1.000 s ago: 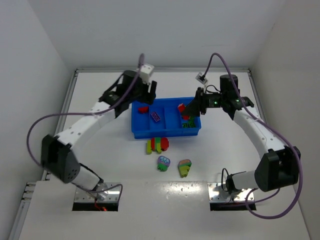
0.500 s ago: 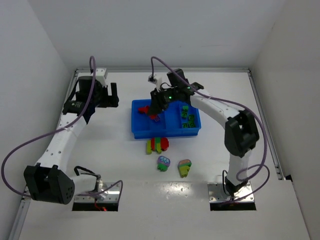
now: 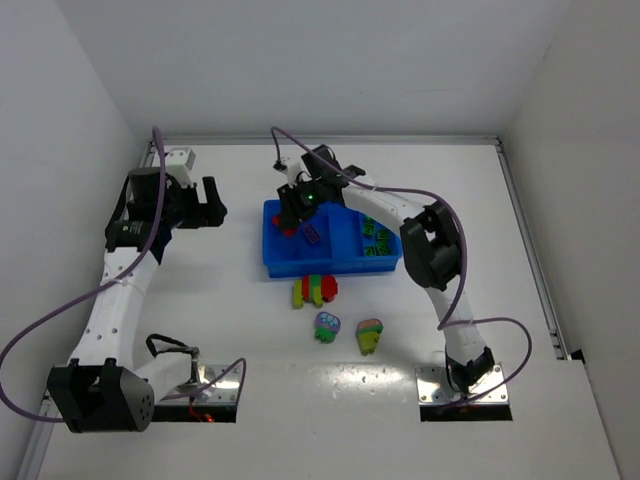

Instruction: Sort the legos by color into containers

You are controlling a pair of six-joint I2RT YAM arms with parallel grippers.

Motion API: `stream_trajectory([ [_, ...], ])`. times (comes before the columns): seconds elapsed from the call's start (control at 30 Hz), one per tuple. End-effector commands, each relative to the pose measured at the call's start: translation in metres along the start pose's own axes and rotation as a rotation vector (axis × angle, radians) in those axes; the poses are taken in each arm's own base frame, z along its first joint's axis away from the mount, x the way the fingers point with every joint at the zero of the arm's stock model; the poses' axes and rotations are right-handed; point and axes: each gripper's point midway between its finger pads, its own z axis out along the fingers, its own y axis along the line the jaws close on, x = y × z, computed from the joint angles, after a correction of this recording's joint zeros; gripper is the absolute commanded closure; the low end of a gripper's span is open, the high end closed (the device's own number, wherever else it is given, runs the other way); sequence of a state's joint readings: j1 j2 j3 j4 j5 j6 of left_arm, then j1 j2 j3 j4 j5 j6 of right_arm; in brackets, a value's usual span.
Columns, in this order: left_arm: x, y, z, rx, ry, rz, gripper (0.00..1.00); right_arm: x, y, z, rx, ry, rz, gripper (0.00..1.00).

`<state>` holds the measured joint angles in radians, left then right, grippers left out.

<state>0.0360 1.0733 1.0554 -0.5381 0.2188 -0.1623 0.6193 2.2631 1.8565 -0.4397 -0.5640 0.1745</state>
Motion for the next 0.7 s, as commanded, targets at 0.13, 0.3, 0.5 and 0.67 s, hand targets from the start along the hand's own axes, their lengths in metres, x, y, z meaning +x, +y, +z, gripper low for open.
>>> stream_trajectory([
  [0.13,0.006,0.0,0.008,0.05,0.028,-0.05,0.08,-0.021,0.008,0.013,0.011,-0.037,-0.014,0.51],
  [0.3,0.008,-0.003,0.006,0.07,0.028,-0.05,0.07,-0.023,0.005,0.01,0.043,-0.04,-0.004,0.37],
  [0.5,0.018,-0.033,-0.006,0.273,0.025,0.061,0.08,-0.043,0.029,-0.022,0.054,-0.091,-0.06,0.35],
  [0.67,0.024,-0.05,-0.019,0.292,0.004,0.12,0.13,-0.056,0.028,-0.106,0.193,-0.187,-0.107,0.35],
])
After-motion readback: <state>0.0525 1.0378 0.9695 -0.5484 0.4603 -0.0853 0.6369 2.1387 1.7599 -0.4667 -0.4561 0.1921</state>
